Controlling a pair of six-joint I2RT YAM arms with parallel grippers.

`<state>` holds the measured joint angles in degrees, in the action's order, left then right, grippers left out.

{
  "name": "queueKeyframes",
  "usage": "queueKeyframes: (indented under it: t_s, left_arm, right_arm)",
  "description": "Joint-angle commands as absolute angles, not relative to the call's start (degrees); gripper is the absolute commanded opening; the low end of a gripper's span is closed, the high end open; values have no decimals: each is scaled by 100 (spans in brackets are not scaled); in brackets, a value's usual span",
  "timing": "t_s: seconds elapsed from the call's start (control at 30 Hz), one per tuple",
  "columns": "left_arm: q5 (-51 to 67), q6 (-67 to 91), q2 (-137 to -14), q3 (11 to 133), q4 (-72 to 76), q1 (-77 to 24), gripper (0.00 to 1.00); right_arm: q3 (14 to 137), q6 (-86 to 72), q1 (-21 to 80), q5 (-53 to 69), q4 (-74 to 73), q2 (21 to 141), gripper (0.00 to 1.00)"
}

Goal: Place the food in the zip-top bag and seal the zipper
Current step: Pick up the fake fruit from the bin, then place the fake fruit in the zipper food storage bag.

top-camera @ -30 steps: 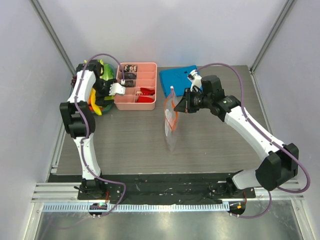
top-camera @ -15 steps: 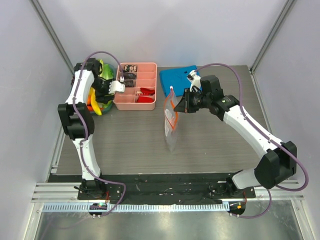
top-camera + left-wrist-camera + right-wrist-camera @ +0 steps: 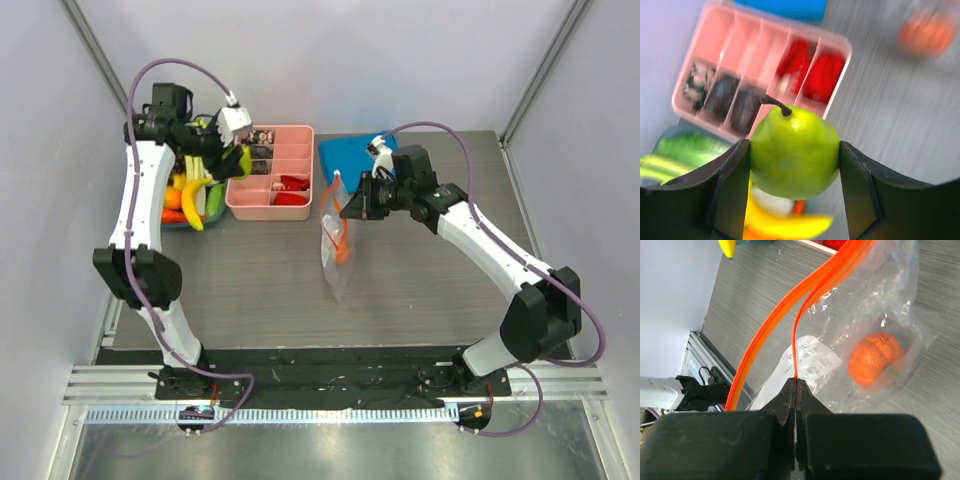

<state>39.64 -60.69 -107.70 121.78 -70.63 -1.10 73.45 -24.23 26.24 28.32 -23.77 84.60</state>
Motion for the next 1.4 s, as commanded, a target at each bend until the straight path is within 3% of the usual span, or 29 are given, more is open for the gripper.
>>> queueKeyframes:
  t_s: [0.0,0.13,0.37,0.77,0.97,1.0,1.1,1.17,1.37]
  left_arm:
    - [5211,-1954,-9652,11343,-5198,-781,51]
    - [5029,708,-8694,9873,-2442,-1246,55]
    - [4194,2978,-8244,8649,-1056,-2328,55]
    - [3384,3656,-8305,7243,-1072,-2672,54]
    - [2471,2789,-8438,7716,-2223,-2681,56]
    - [2313,2664,-8394,7786,-2276,-2698,58]
    - [2224,2121,-8183,7909,-2408,-2821,76]
    - [2320,1952,-8060,7928,-2452,-2900,96]
    - [2311,1819,-7700,8138,-2821,-2725,100]
  right_arm:
    - [7892,-2593,2812,2962,-2013,8727,1]
    - [7945,-2567,2953,2901,-2021,8710,1]
    - [7744,-2461,3120,2479,-2223,8394,1]
    - [7585,-2602,3138,1423,-2452,7761,1]
    - [7550,-2286,3138,1503,-2549,7603,1]
    - [7541,-2233,3138,1529,-2566,7594,1]
    - [7532,-1996,3138,1687,-2575,7576,1]
    - [7515,-1847,3146,1810,-2593,7594,1]
    - [7506,-1661,3146,2109,-2610,7585,1]
